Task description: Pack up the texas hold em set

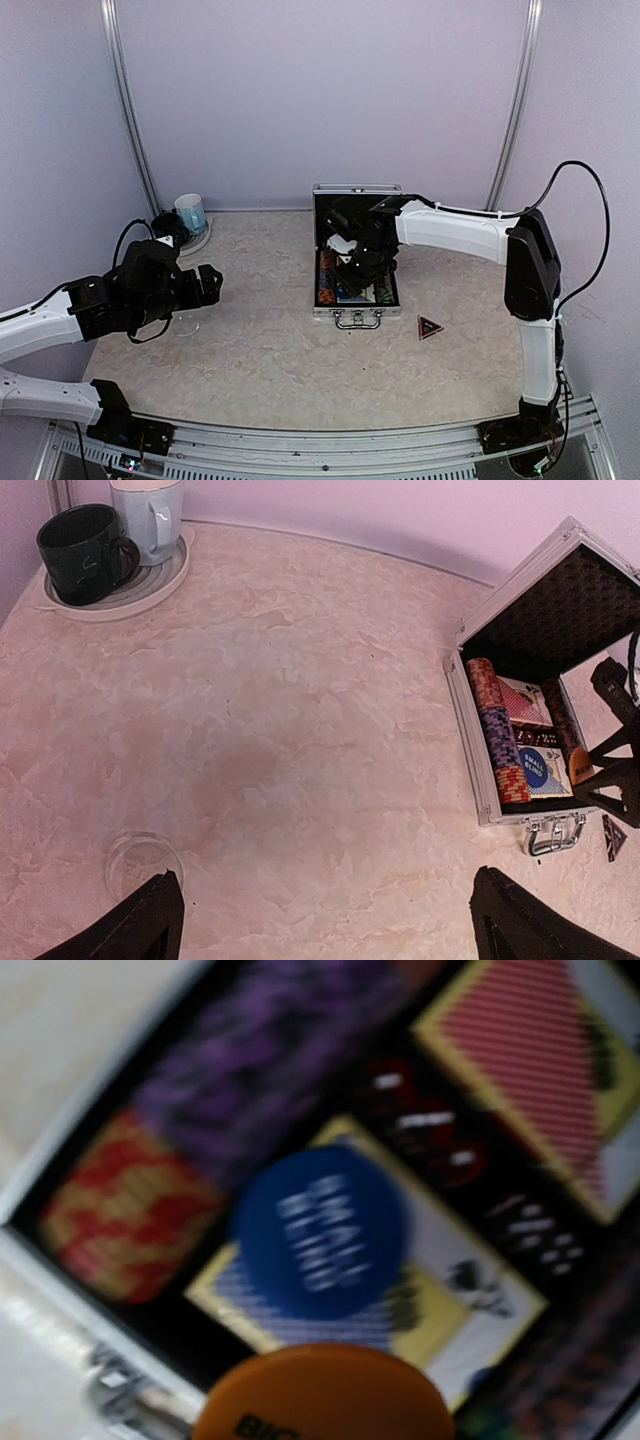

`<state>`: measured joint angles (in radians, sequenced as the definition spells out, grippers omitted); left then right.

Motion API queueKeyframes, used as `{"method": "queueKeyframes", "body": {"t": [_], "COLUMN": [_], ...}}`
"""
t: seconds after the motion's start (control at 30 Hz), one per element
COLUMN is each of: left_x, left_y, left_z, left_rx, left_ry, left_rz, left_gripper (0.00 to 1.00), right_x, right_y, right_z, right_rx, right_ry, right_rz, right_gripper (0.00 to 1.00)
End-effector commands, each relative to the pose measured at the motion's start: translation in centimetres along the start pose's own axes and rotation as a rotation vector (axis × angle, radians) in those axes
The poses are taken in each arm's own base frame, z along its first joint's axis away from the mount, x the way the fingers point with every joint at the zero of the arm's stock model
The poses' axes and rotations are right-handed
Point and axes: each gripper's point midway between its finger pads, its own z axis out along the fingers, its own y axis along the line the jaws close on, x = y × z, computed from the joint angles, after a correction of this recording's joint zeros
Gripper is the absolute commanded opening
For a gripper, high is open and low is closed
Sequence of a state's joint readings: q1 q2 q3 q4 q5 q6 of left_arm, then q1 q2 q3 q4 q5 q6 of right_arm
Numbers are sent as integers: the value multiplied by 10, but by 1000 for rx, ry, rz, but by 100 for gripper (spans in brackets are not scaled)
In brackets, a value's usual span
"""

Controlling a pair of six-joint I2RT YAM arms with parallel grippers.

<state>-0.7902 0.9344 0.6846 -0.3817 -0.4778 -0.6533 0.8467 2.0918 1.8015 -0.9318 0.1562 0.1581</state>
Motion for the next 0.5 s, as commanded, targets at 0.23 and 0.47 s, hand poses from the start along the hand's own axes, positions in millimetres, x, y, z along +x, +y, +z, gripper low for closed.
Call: {"method": "queueKeyframes", "body": {"t": [0.23, 0.47], "left_x": [-5, -7], "left_y": [1, 0], "left_z": [-1, -1], "left_rx": [6, 10], "left_ry": [-17, -20], "left_rz": [-4, -4], "left_gripper": [99, 99], "right_x": [4, 16], "right_y": [-45, -45], "right_z": [23, 35], "right_rx": [49, 49], "right_ry": [20, 60], "right_rz": [101, 91], "right_gripper": [50, 50]}}
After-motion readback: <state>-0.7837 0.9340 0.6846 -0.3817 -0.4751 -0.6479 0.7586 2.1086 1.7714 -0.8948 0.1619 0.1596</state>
